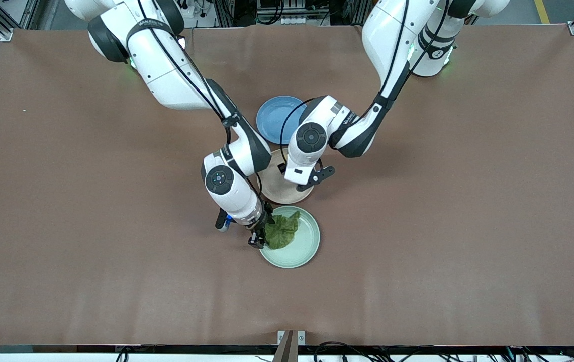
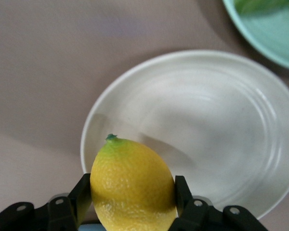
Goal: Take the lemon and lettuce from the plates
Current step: 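Lower the left gripper onto the lemon while the right gripper descends to the lettuce, then close the left gripper on the lemon while the right gripper pinches the lettuce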
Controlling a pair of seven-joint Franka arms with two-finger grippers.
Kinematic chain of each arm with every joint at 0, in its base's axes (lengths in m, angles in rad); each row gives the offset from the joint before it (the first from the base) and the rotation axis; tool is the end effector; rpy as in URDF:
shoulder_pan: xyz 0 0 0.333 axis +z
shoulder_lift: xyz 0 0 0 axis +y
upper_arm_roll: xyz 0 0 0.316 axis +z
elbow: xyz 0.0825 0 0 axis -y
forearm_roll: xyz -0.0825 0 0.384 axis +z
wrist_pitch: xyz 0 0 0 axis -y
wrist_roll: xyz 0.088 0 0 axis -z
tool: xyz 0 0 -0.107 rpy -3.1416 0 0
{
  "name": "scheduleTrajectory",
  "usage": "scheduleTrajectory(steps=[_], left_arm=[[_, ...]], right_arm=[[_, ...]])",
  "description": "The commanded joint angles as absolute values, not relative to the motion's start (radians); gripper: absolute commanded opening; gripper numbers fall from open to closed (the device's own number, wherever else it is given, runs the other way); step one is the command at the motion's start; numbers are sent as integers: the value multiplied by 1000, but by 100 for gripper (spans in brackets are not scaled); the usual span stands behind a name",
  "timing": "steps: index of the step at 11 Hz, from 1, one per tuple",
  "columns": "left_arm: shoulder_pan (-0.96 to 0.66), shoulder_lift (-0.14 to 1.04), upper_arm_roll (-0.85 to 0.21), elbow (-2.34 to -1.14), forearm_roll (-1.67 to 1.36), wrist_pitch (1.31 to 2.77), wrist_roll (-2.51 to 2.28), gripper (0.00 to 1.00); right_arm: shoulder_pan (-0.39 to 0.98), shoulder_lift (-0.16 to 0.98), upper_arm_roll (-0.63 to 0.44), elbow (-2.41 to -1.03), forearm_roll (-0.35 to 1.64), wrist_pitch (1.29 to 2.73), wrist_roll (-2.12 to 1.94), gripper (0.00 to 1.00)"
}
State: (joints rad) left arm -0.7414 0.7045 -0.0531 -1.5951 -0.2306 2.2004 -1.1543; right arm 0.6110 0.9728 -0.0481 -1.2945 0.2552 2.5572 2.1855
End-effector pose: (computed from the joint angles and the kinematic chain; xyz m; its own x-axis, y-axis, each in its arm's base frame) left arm 0.4787 -0.4923 0.2125 0.8444 0.4824 -0.2329 0.4913 -0.8707 -0.0222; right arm 0.6476 0.4164 0.1826 -0.1876 -0.9401 -0.2846 -0.9632 0.2329 -0.1342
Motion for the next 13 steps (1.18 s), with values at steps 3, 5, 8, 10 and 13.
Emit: scheduleTrajectory(steps=[3, 5, 8, 10, 13], left_arm=[[-629, 563, -51, -1601, -153, 1972, -1073, 0], [-582, 557, -51, -1609, -88, 1915, -1007, 0], [-485, 545, -52, -1643, -19, 1878, -893, 0], [-416, 506, -51, -1687, 1, 1878, -788, 0], [-329, 456, -51, -1750, 9, 1878, -631, 0]], right_arm=[[618, 991, -48, -1267, 261, 2576, 2203, 0], [615, 974, -46, -1266, 262, 2559, 2187, 0], [606, 937, -44, -1240, 262, 2449, 2168, 0], [598, 911, -44, -1230, 264, 2399, 2151, 0], [591, 850, -49, -1230, 264, 2294, 2059, 0]])
